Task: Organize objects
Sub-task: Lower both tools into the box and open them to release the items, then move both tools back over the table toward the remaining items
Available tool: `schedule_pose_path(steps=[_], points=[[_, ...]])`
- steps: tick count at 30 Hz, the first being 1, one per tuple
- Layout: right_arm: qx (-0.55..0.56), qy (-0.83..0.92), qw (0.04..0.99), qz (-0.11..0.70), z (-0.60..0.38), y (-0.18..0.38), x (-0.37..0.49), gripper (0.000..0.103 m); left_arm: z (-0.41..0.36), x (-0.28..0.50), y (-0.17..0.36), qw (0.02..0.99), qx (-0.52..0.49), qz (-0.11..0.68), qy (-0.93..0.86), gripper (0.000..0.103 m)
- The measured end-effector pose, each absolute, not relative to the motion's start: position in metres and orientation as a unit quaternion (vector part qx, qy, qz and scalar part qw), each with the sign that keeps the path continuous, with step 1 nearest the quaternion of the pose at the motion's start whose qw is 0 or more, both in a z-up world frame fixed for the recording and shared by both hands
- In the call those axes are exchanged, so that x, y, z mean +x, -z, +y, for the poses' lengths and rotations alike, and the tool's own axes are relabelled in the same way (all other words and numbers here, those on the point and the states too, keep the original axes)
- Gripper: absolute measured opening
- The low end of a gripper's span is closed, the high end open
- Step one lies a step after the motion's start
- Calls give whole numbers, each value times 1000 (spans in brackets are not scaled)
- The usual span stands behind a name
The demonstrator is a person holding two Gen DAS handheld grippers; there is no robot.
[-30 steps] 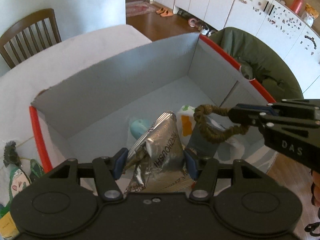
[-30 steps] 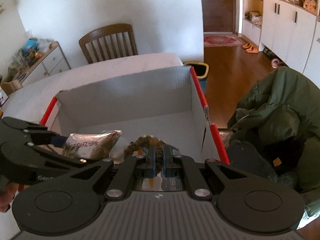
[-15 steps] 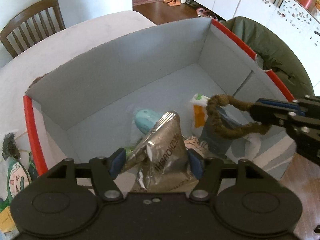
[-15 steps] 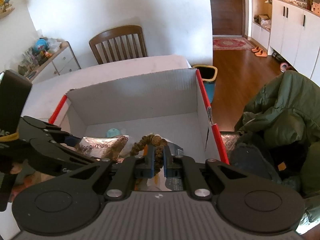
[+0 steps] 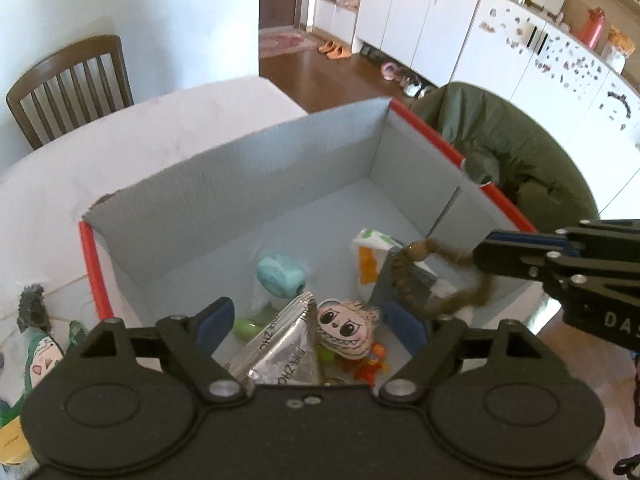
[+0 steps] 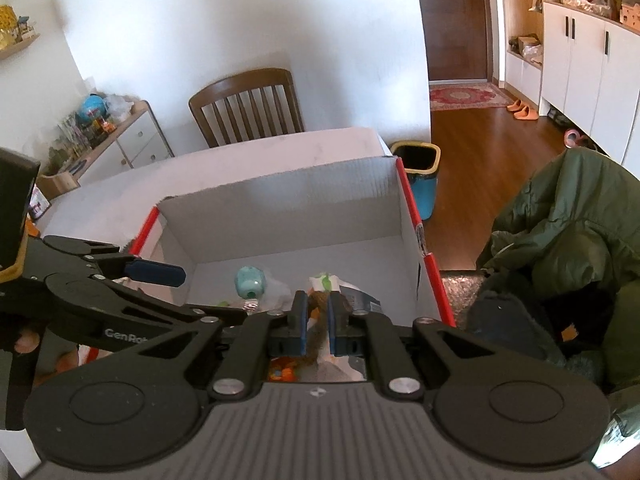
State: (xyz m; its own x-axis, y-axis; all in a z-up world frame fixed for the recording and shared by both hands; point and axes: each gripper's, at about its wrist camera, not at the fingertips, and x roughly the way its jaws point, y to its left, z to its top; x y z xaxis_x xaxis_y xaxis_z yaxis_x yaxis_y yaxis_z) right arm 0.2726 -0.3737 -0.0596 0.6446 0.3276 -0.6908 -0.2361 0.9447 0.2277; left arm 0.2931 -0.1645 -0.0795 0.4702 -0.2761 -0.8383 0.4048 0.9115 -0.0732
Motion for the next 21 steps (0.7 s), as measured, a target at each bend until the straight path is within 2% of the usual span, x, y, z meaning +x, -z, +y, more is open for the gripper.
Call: schedule_pose_path(steps=[2, 5, 6, 7, 9, 14, 17, 21], points=[[58, -157, 906, 388, -372, 56, 270, 11, -161, 287, 73, 859, 61, 466, 203, 85], [59, -155, 911, 378, -371, 49, 265, 27, -158, 281, 64, 865, 50, 454, 207, 88], [61, -154, 912, 375, -370, 47, 263, 37, -158, 281, 63, 868, 46, 450, 208, 89], [62, -153, 914, 371, -370, 44, 262, 52, -156, 280, 61, 870, 42, 446, 208, 89], [66, -150, 918, 360, -369, 40, 257, 63, -152, 277, 55, 874, 35, 438, 209, 90], [68, -153, 922, 350, -361, 28, 248, 67, -138, 270, 41, 883, 23, 422, 205, 91], [70, -161, 923, 342, -352, 20, 240, 69, -128, 263, 34, 888, 19, 413, 202, 99], [75, -167, 925, 333, -339, 10, 230, 76, -108, 250, 24, 895, 17, 398, 202, 101]])
